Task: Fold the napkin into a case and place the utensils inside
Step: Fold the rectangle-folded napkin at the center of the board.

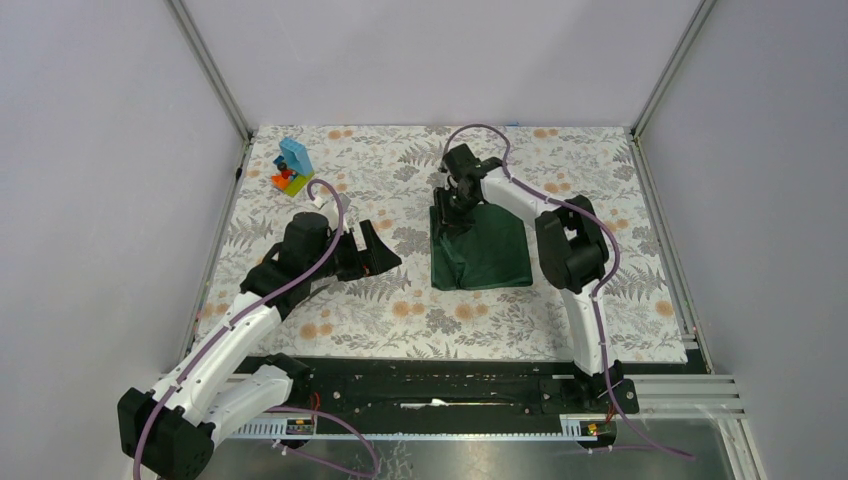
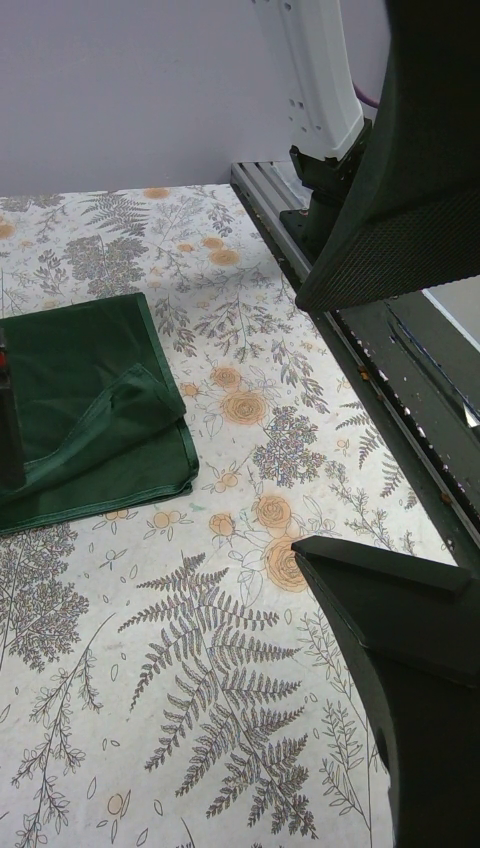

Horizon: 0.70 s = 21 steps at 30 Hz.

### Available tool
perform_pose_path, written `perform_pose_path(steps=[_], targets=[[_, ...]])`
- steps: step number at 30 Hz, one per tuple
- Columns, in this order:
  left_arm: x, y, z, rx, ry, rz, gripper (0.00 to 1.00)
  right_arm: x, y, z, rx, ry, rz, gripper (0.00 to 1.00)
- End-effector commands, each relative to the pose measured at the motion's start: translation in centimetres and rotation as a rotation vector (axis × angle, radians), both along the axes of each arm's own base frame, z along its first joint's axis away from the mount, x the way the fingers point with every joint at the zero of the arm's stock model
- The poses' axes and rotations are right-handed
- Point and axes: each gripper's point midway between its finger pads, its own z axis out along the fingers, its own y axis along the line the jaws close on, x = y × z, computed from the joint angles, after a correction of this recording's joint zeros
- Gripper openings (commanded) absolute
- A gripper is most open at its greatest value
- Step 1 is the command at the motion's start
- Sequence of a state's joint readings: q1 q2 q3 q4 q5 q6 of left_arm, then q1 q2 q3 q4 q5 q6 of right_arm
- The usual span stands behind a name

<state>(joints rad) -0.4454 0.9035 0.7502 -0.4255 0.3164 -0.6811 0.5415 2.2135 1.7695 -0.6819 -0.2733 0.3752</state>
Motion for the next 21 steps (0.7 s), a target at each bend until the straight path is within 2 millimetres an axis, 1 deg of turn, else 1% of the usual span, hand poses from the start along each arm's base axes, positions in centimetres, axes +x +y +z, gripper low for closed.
perform_pose_path(steps=[1, 2, 3, 4, 5, 6, 8, 10, 12, 14, 16, 18, 19, 21], targets=[[0.4, 0.0, 1.1, -0.009, -0.045, 0.008, 0.88, 0.7, 2.2, 6.5, 0.175, -0.062, 0.022, 0.46], [0.4, -0.1, 1.1, -0.010, -0.043, 0.006, 0.88, 0.4, 2.0, 7.2, 0.220, -0.059, 0.021, 0.53], [0.4, -0.1, 1.0, -0.012, -0.041, 0.004, 0.88, 0.1, 2.0, 7.9, 0.278, -0.054, 0.018, 0.55], [0.3, -0.2, 0.9, -0.013, -0.038, 0.002, 0.88, 0.1, 1.3, 9.0, 0.345, -0.058, 0.003, 0.55], [0.3, -0.2, 0.7, -0.016, -0.034, 0.000, 0.89, -0.2, 0.8, 9.0, 0.403, -0.037, -0.014, 0.55], [0.2, -0.3, 0.5, -0.021, -0.029, -0.002, 0.89, -0.4, 0.2, 9.7, 0.444, -0.047, -0.024, 0.55], [0.1, -0.7, 0.0, -0.042, -0.012, -0.014, 0.89, -0.9, -1.9, 9.0, 0.424, -0.066, -0.042, 0.56], [0.0, -1.5, -0.8, -0.071, 0.017, -0.042, 0.90, -1.8, -3.3, 8.1, 0.398, -0.088, -0.045, 0.55], [-0.2, -2.2, -1.7, -0.097, 0.054, -0.073, 0.90, -3.5, -3.1, 7.6, 0.454, -0.068, -0.021, 0.52], [-0.1, -3.1, -2.5, -0.122, 0.078, -0.099, 0.90, -4.8, -2.6, 7.5, 0.542, -0.042, -0.047, 0.49], [0.1, -4.1, -3.4, -0.125, 0.102, -0.127, 0.88, -5.3, -3.4, 7.3, 0.536, -0.087, -0.078, 0.51], [0.1, -5.3, -4.6, -0.101, 0.132, -0.155, 0.87, -5.9, -4.7, 6.9, 0.509, -0.119, -0.096, 0.54], [0.2, -5.9, -4.9, -0.091, 0.138, -0.167, 0.87, -6.4, -5.4, 6.6, 0.503, -0.120, -0.097, 0.55], [0.5, -7.3, -5.3, -0.074, 0.140, -0.191, 0.84, -7.1, -6.4, 6.8, 0.540, -0.113, -0.077, 0.58]])
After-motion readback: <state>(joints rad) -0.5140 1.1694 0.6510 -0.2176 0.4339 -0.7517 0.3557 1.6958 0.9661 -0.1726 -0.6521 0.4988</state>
